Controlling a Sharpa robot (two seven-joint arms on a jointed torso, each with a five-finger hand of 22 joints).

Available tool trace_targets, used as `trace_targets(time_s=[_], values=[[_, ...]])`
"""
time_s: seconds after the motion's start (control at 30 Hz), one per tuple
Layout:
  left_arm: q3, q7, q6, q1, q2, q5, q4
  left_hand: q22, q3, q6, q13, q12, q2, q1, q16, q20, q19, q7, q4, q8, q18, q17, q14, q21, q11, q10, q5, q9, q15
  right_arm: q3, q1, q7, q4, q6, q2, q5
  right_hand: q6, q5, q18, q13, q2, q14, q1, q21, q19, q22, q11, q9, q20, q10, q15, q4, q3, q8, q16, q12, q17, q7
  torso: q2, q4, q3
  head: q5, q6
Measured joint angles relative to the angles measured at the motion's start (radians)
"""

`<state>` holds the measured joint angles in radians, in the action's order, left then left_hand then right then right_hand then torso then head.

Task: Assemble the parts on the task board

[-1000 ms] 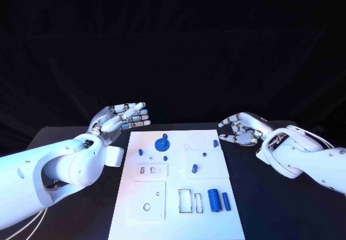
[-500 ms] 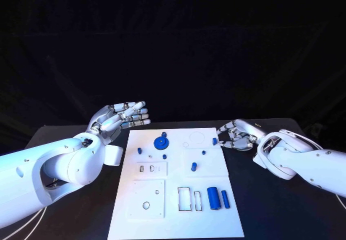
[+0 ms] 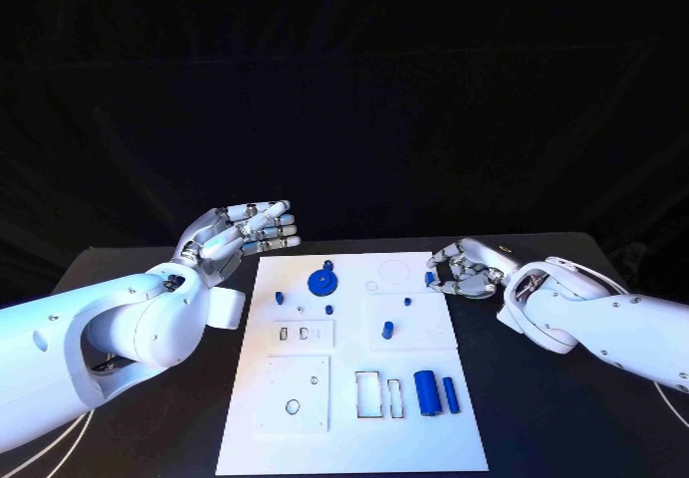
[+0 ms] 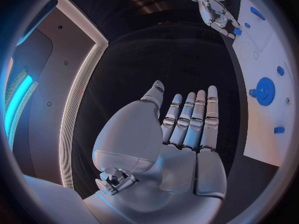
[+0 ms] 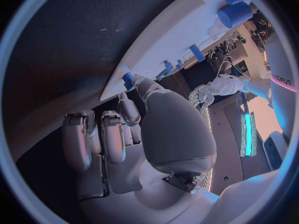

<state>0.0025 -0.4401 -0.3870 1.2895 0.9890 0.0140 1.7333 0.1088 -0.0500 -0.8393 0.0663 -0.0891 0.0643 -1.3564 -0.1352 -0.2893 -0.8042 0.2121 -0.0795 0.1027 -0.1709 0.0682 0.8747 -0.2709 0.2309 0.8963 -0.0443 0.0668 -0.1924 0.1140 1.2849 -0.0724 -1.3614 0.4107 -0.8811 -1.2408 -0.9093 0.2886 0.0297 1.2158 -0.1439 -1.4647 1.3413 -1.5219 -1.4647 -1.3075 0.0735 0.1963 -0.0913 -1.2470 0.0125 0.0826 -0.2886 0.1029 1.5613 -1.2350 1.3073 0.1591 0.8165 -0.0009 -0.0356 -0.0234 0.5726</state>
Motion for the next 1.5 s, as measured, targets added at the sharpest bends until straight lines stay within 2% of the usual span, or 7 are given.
trace_targets(time_s=[0.33, 0.63, 0.7, 0.97, 1.17, 1.27, 1.5], values=[[0.000, 0.001, 0.000, 0.000, 0.000, 0.000, 0.001, 0.000, 0.000, 0.000, 0.000, 0.000, 0.004, -0.004, 0.000, 0.000, 0.000, 0.000, 0.000, 0.000, 0.000, 0.000, 0.000, 0.000, 0.000, 0.000, 0.000, 0.000, 0.000, 0.000, 0.000, 0.004, 0.015, -0.010, 0.016, 0.000, -0.005, 0.000, 0.000, 0.008, 0.000, -0.004, 0.000, 0.000, 0.000, 0.000, 0.000, 0.001, 0.000, 0.000, -0.004, 0.000, 0.000, 0.000, 0.000, 0.000, 0.000, -0.001, 0.000, -0.0002, -0.0004, 0.001, 0.001], [0.000, 0.002, 0.000, 0.000, 0.000, 0.000, 0.001, -0.001, 0.000, 0.000, 0.000, 0.000, 0.004, -0.004, 0.000, 0.000, 0.000, 0.000, 0.000, 0.000, 0.000, 0.000, 0.000, 0.000, 0.000, 0.000, 0.000, 0.000, 0.000, 0.000, -0.001, 0.009, 0.017, -0.020, 0.021, -0.001, -0.058, 0.000, 0.000, 0.021, 0.004, -0.004, 0.004, 0.000, 0.000, 0.000, -0.011, 0.012, 0.000, -0.011, -0.004, -0.006, -0.006, 0.028, 0.000, -0.015, 0.000, -0.011, 0.000, -0.0003, -0.0006, 0.001, 0.001], [0.000, 0.002, 0.000, 0.000, 0.000, 0.000, 0.001, -0.001, 0.000, 0.000, 0.000, 0.000, 0.004, -0.004, 0.000, 0.000, 0.000, 0.000, 0.000, 0.000, 0.000, 0.000, 0.000, 0.000, 0.000, 0.000, 0.000, 0.000, 0.000, 0.000, -0.001, 0.010, 0.017, -0.022, 0.022, -0.001, -0.070, 0.000, 0.000, 0.026, 0.011, -0.004, 0.010, 0.000, 0.000, 0.000, -0.012, 0.014, 0.000, -0.021, -0.004, -0.007, -0.007, 0.036, 0.000, -0.020, 0.000, -0.013, 0.000, -0.0005, -0.0007, 0.001, 0.001], [0.000, 0.003, 0.000, 0.000, 0.000, 0.000, 0.001, -0.001, 0.000, 0.000, 0.000, 0.004, 0.004, -0.004, 0.000, 0.000, 0.000, 0.000, 0.000, 0.000, 0.000, 0.000, 0.000, 0.000, 0.000, 0.000, 0.000, 0.000, 0.000, 0.000, -0.001, 0.017, 0.016, -0.028, 0.025, -0.002, -0.084, 0.000, 0.000, 0.036, 0.015, -0.004, 0.006, 0.000, 0.000, 0.000, -0.017, 0.018, 0.000, -0.026, -0.004, -0.010, -0.010, 0.045, 0.000, -0.030, 0.000, -0.020, 0.000, -0.0003, -0.0008, 0.003, 0.003], [0.000, 0.004, 0.000, 0.000, 0.000, 0.001, 0.001, -0.001, 0.000, 0.000, 0.000, 0.004, 0.004, -0.004, 0.000, 0.000, 0.000, 0.000, 0.000, 0.000, 0.000, 0.000, 0.000, 0.000, 0.000, 0.000, 0.000, 0.000, 0.000, 0.000, -0.001, 0.019, 0.016, -0.025, 0.026, -0.001, -0.121, 0.005, 0.000, 0.049, 0.038, 0.000, 0.005, 0.000, 0.000, -0.001, -0.033, 0.027, 0.000, -0.042, 0.008, -0.011, -0.020, 0.074, 0.000, -0.040, 0.000, -0.035, 0.000, -0.0001, -0.0008, 0.002, 0.004], [0.000, 0.005, 0.000, 0.000, 0.001, 0.001, 0.001, -0.001, 0.000, 0.000, 0.000, 0.004, 0.004, -0.004, 0.000, 0.000, 0.000, 0.000, 0.000, 0.000, 0.000, 0.000, 0.000, 0.000, 0.000, 0.000, 0.000, 0.000, 0.000, 0.000, -0.001, 0.020, 0.015, -0.018, 0.026, 0.001, -0.135, 0.006, 0.000, 0.055, 0.048, -0.002, 0.010, 0.000, 0.000, -0.001, -0.041, 0.032, 0.011, -0.052, 0.017, -0.017, -0.029, 0.087, 0.000, -0.046, 0.001, -0.045, 0.000, -0.0001, -0.0008, 0.002, 0.005], [0.000, 0.007, 0.000, 0.000, 0.000, 0.001, -0.002, -0.001, 0.000, 0.000, 0.000, 0.004, 0.004, -0.004, 0.000, 0.000, 0.000, 0.000, 0.000, 0.000, 0.000, 0.000, 0.000, 0.000, 0.000, 0.000, 0.000, 0.000, 0.000, -0.001, 0.000, 0.035, -0.014, 0.014, 0.019, 0.014, -0.136, 0.009, 0.000, 0.057, 0.071, -0.002, 0.022, -0.006, 0.000, 0.000, -0.045, 0.033, 0.019, -0.056, 0.024, -0.025, -0.047, 0.096, 0.000, -0.046, 0.001, -0.044, -0.001, -0.0002, -0.0006, 0.003, 0.006]])
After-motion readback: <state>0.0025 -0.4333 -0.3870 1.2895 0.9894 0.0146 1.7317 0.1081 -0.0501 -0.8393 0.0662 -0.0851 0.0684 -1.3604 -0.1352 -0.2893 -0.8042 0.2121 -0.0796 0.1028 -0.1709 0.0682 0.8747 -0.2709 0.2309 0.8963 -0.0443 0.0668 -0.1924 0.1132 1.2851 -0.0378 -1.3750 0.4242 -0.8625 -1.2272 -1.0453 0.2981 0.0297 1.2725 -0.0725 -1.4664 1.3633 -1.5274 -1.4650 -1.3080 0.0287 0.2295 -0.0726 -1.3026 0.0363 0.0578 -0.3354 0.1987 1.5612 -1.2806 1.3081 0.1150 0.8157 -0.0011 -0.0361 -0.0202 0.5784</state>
